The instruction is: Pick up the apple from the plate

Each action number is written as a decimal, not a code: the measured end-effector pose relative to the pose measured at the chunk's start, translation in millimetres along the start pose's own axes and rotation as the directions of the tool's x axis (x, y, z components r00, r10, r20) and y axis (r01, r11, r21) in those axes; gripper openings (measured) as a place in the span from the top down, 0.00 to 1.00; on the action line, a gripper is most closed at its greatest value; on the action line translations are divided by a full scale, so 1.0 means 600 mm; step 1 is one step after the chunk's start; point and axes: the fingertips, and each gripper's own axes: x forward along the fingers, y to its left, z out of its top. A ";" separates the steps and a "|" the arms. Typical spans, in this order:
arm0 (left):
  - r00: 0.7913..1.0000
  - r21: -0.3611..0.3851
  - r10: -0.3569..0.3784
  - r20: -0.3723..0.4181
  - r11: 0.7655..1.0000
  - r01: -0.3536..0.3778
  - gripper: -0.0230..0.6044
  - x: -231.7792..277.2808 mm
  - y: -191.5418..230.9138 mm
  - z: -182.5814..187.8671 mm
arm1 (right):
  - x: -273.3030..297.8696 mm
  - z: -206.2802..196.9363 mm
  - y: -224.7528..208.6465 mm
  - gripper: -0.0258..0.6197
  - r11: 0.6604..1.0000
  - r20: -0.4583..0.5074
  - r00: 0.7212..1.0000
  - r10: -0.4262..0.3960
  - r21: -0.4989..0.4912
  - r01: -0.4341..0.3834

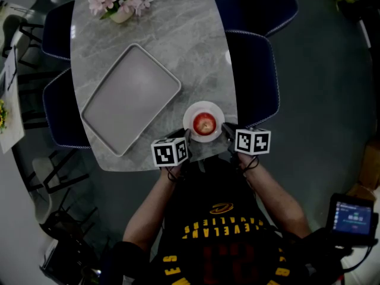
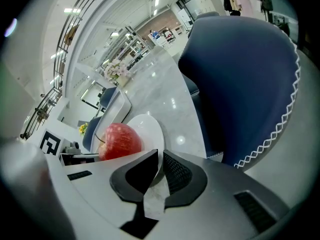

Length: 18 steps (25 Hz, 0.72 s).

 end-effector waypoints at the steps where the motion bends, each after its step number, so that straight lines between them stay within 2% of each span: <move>1: 1.000 0.000 0.001 -0.001 1.000 -0.001 0.87 0.000 0.000 -0.001 | 0.001 0.000 0.000 0.90 1.000 -0.001 1.000 0.000 0.000 0.000; 18: 1.000 -0.010 -0.009 0.016 1.000 0.010 0.86 0.007 0.003 0.000 | 0.007 -0.001 -0.005 0.90 1.000 0.000 1.000 0.001 -0.014 -0.001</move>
